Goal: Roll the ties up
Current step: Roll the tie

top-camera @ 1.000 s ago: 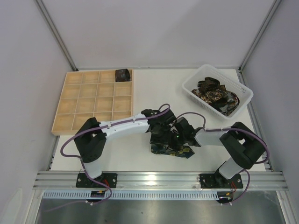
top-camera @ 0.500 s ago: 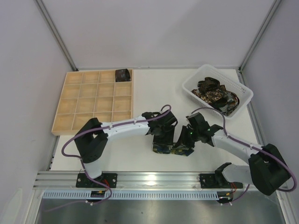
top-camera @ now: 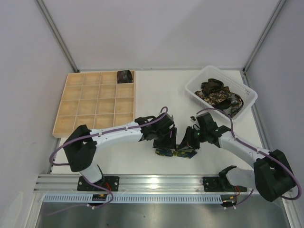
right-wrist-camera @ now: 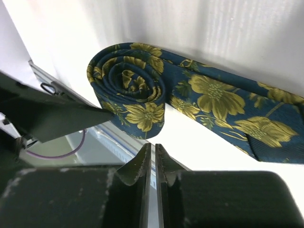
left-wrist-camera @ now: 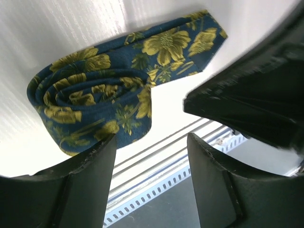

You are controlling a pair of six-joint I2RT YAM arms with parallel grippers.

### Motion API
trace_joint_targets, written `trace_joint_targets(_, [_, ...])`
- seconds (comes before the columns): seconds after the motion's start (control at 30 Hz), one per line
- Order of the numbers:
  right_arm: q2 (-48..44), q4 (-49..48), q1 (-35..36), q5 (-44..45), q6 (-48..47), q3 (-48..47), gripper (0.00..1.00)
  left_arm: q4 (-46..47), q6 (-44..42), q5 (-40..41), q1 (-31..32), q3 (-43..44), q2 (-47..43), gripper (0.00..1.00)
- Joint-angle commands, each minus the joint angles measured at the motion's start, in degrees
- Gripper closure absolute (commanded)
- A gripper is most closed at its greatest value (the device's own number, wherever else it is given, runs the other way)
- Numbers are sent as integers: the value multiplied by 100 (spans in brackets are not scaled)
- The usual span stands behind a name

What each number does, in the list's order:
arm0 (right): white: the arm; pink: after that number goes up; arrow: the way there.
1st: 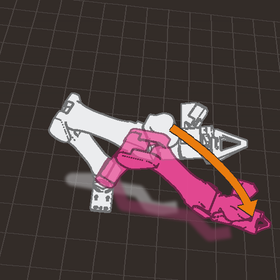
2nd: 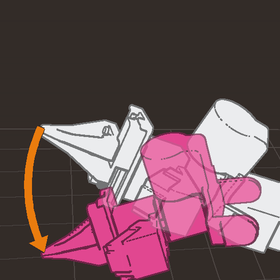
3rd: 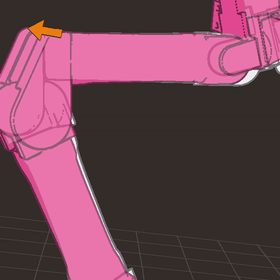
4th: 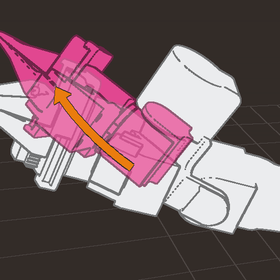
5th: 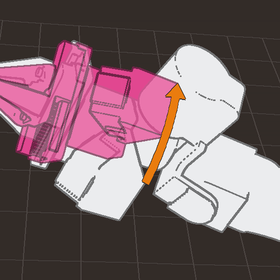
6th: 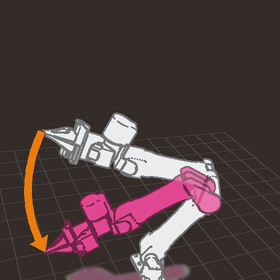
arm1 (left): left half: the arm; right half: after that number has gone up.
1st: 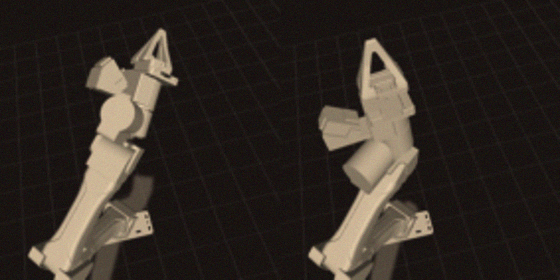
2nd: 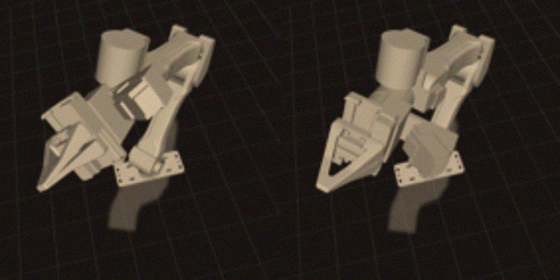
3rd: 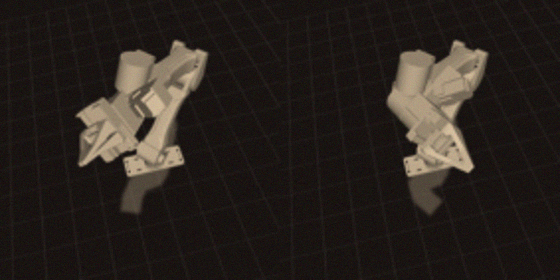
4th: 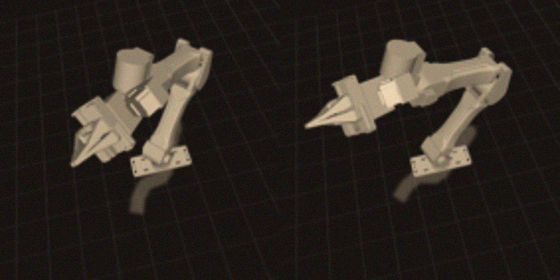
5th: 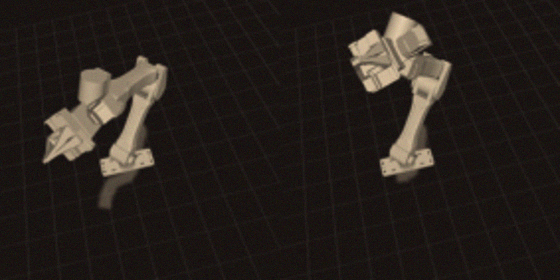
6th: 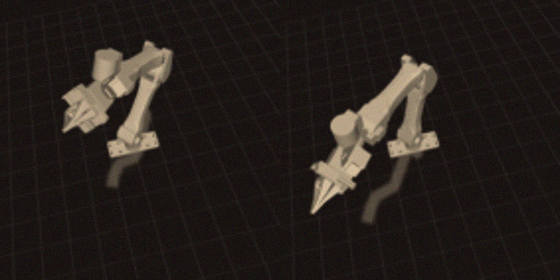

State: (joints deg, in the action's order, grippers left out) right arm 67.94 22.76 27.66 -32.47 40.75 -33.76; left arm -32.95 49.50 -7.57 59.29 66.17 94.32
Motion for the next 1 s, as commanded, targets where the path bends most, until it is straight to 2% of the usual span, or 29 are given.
trace_joint_targets(0.0, [210,-316,20,-426,29,-262,86,289,-150,-25,39,-43,-546,33])
trace_joint_targets(0.27, [588,-614,450,-576,222,-500,85,-27,-326,28,-110,-8,-1170,27])
trace_joint_targets(0.33, [694,-703,643,-568,354,-561,84,-2,-405,-147,-259,-314,-1495,26])
trace_joint_targets(0.43, [878,-809,784,-436,372,-640,85,78,-625,-384,-802,-859,-1943,21])
trace_joint_targets(0.53, [1010,-572,715,-190,110,-685,85,499,-844,-1058,-1216,-1387,-2181,19])
trace_joint_targets(0.63, [1177,-484,575,-93,-102,-676,85,833,-1143,-1465,-1551,-1651,-2182,14])
trace_joint_targets(0.83, [1634,-545,416,-111,-471,-711,85,913,-1592,-1563,-1552,-1493,-1576,9])
trace_joint_targets(0.97, [1722,-615,381,-23,-551,-676,86,1281,-1724,-1729,-1552,-1493,-1119,8])
